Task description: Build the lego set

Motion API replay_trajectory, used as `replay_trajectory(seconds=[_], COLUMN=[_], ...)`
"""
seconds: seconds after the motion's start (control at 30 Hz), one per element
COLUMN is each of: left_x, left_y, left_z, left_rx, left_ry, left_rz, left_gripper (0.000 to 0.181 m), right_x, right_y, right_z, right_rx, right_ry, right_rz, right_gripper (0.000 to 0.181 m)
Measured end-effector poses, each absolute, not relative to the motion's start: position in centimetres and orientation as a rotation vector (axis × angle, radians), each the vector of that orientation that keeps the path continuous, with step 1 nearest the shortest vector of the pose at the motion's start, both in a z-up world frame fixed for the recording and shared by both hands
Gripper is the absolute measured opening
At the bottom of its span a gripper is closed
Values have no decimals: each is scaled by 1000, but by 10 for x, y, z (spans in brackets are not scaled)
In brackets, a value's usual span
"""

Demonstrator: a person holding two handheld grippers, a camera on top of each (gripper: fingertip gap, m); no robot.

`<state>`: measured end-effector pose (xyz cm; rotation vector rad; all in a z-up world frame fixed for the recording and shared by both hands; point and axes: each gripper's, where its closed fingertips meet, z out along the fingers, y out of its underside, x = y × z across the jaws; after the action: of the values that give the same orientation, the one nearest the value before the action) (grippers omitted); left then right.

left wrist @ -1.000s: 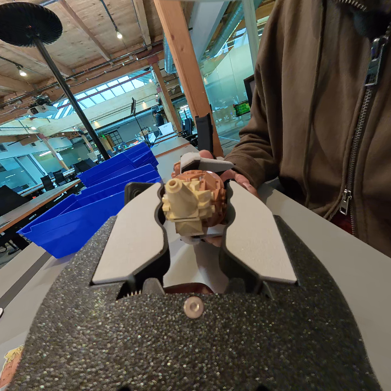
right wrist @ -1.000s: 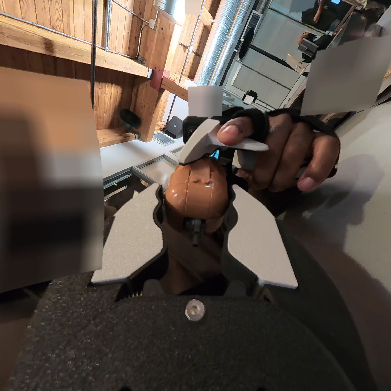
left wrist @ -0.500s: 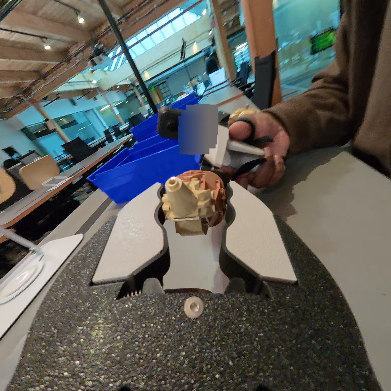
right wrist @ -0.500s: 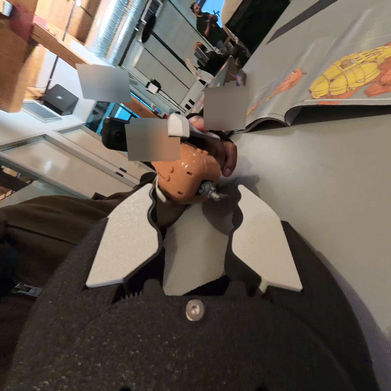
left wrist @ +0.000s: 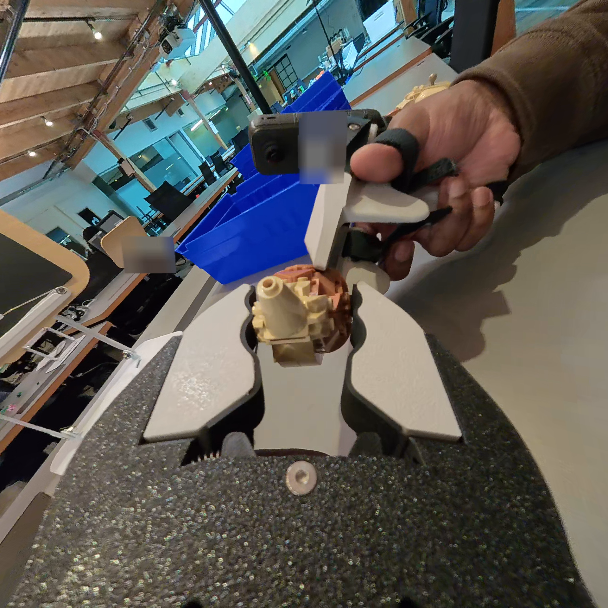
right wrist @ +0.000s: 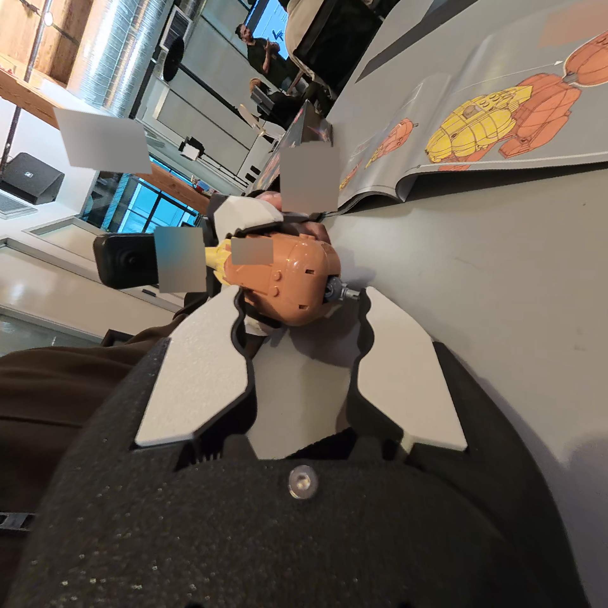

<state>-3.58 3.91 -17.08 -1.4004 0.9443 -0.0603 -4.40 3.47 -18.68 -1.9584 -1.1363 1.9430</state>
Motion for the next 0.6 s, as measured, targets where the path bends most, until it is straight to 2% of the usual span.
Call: replay_trajectory(seconds=[0.33,0.6], left_x=[-43,-57], left_y=[44,47], left_z=[-171,-159], left_rx=[-1428,-1441], left_ry=[897,675], left_rz=[-60,-329], left_gripper=[55,55], right_x=[-40,-16], right_y=[41,63], right_z=[-184,-173], right_rx=[-1916,-1726], right_ry=[-1124,-1190], right_rz=[1927,1679], right_gripper=[72,71])
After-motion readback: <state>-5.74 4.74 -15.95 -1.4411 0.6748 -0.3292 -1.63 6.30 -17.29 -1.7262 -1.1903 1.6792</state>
